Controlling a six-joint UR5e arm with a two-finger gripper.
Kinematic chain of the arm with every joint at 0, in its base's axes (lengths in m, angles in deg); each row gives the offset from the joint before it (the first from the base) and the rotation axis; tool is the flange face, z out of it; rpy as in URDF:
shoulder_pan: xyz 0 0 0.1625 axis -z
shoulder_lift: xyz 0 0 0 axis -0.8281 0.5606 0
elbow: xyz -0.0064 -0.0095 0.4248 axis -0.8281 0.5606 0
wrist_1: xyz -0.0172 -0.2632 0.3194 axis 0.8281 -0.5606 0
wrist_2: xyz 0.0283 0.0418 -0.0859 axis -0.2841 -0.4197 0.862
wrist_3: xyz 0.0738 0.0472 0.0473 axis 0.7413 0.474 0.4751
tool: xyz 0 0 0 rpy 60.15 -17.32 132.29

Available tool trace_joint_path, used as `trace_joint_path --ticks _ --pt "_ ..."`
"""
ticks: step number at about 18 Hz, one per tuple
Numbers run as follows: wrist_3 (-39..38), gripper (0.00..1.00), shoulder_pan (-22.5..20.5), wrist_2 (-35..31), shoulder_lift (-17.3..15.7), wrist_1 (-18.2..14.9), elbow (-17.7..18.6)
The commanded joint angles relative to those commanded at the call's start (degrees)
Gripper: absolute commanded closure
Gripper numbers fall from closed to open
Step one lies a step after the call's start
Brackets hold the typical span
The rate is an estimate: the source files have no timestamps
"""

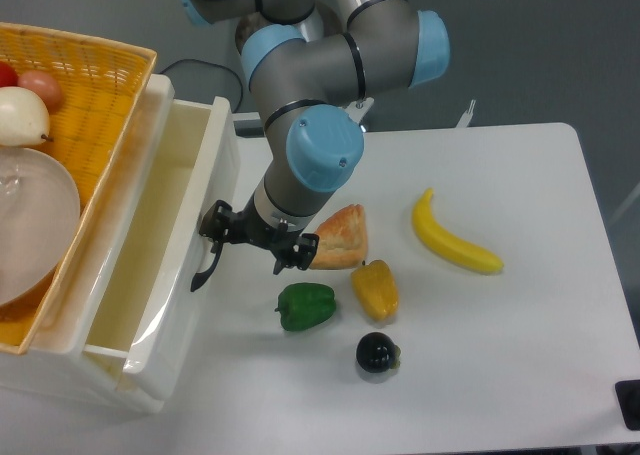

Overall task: Slide the top white drawer open
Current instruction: 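Pull the handle away from the cabinet, sliding the drawer out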

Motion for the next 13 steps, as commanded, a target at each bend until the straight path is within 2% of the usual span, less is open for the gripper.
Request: trace_joint_path --ticks 13 --pt "0.09 0.00 -1.40 -0.09 0.44 0.09 -0.79"
